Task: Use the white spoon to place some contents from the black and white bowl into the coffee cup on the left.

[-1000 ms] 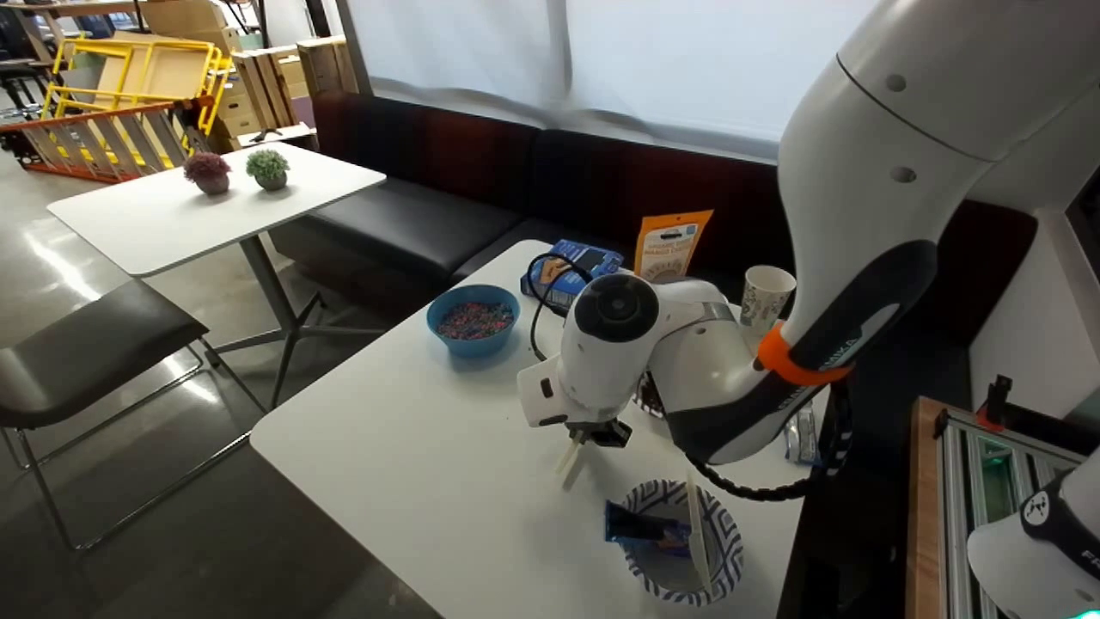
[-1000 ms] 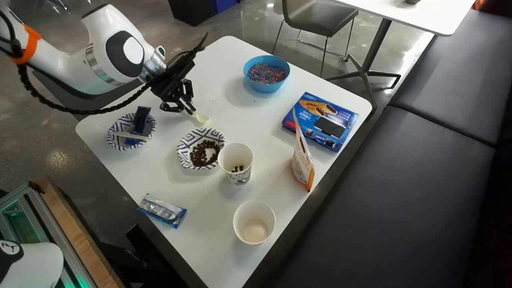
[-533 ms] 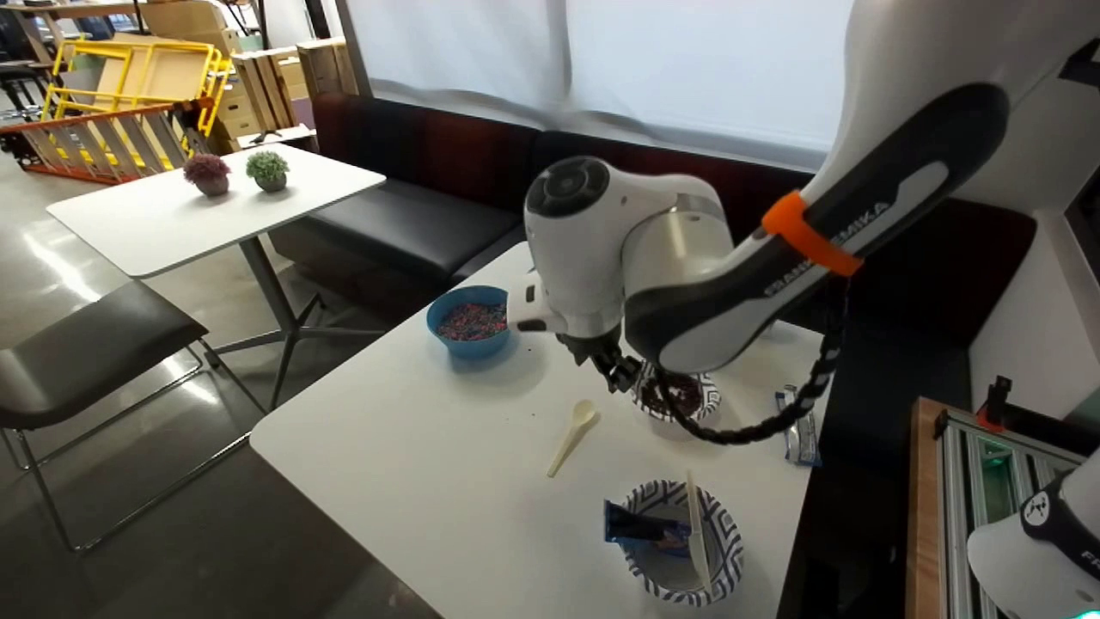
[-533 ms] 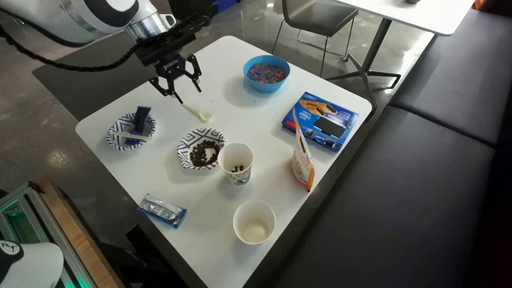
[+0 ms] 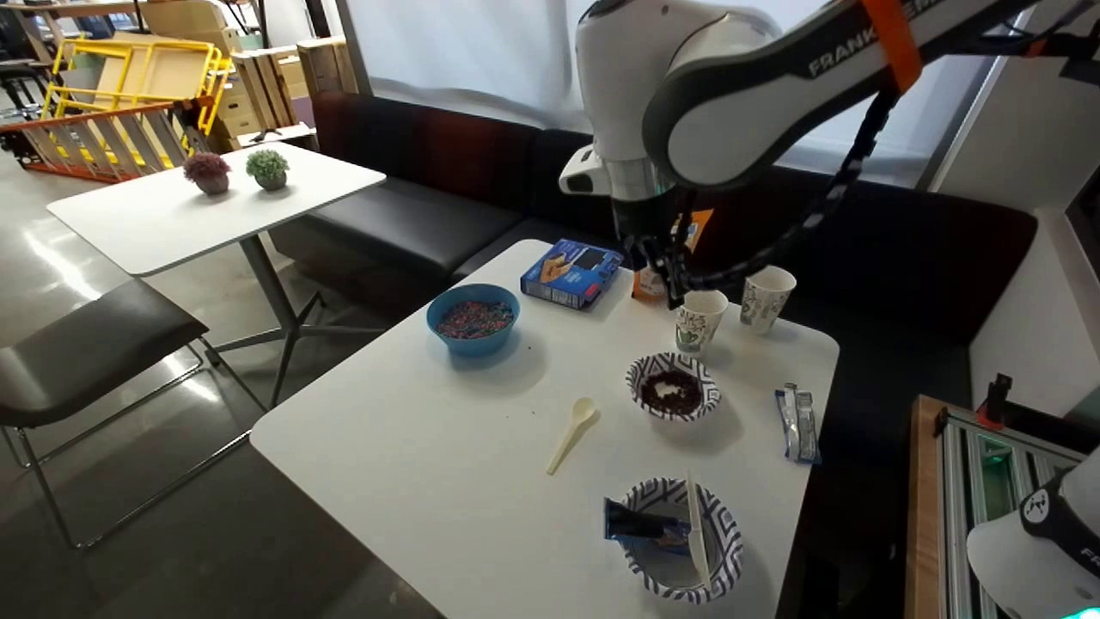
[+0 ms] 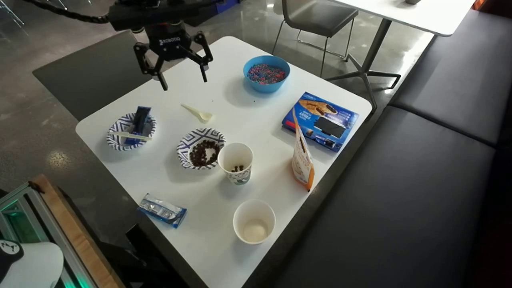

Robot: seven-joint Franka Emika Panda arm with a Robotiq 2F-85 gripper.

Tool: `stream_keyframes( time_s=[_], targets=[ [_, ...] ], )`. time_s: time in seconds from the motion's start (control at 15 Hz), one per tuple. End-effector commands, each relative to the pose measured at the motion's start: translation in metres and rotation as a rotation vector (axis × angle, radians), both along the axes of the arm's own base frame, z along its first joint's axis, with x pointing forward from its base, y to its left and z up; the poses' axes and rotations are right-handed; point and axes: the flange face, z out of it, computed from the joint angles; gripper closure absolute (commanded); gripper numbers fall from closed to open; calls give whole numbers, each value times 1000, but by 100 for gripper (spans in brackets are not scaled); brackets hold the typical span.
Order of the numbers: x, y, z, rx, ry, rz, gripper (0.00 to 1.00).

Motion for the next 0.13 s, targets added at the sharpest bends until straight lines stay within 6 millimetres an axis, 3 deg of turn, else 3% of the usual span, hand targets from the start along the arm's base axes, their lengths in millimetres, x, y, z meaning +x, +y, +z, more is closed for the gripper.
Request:
stream_keyframes(
  time_s=[0.0, 0.07],
  targets=[
    [-3, -6, 3, 13, 0, -14, 0],
    [-5, -9, 4, 20, 1, -21, 0]
  ],
)
